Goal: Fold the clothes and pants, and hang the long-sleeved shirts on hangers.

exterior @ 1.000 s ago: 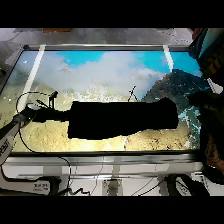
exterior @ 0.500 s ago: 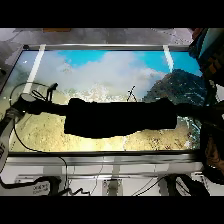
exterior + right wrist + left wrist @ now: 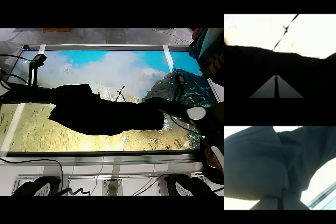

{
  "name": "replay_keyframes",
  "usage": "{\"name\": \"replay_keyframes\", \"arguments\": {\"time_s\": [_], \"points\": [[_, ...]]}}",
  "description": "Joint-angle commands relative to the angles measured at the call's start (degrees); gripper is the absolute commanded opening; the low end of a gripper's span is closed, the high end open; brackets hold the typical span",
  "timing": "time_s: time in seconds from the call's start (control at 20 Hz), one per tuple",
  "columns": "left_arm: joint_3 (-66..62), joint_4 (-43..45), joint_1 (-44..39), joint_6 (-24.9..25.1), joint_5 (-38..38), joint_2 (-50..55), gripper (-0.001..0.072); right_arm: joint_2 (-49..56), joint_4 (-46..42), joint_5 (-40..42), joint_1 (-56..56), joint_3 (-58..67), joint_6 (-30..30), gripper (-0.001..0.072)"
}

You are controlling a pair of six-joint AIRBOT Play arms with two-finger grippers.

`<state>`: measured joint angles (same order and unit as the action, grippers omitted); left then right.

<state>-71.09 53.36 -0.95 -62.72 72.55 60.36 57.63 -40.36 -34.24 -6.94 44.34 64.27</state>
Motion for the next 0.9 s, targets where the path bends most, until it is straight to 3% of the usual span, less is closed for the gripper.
{"name": "replay_keyframes", "arguments": {"time_s": [0.0,0.3,0.45,0.65,0.85], "points": [[-0.5,0.2,-2.3,-1.7,0.2,-2.3,0.0006,6.7,3.6,7.8,-9.5,0.0,2.8,0.0017],[-0.5,-0.2,-3.1,-1.6,0.2,-2.1,0.0007,19.6,15.5,17.4,-20.8,3.1,2.8,0.0017],[-0.4,-0.5,-3.7,-1.6,-0.6,-1.4,0.0008,29.9,16.9,13.7,-23.9,12.3,3.8,0.0017],[-0.4,-6.4,-4.1,-1.6,-6.2,0.0,0.0009,44.6,16.8,3.0,-27.8,27.5,10.7,0.0017],[-0.4,-10.4,-5.9,-1.6,-8.9,2.7,0.0009,48.4,15.7,-1.1,-30.4,33.2,11.8,0.0018]]}}
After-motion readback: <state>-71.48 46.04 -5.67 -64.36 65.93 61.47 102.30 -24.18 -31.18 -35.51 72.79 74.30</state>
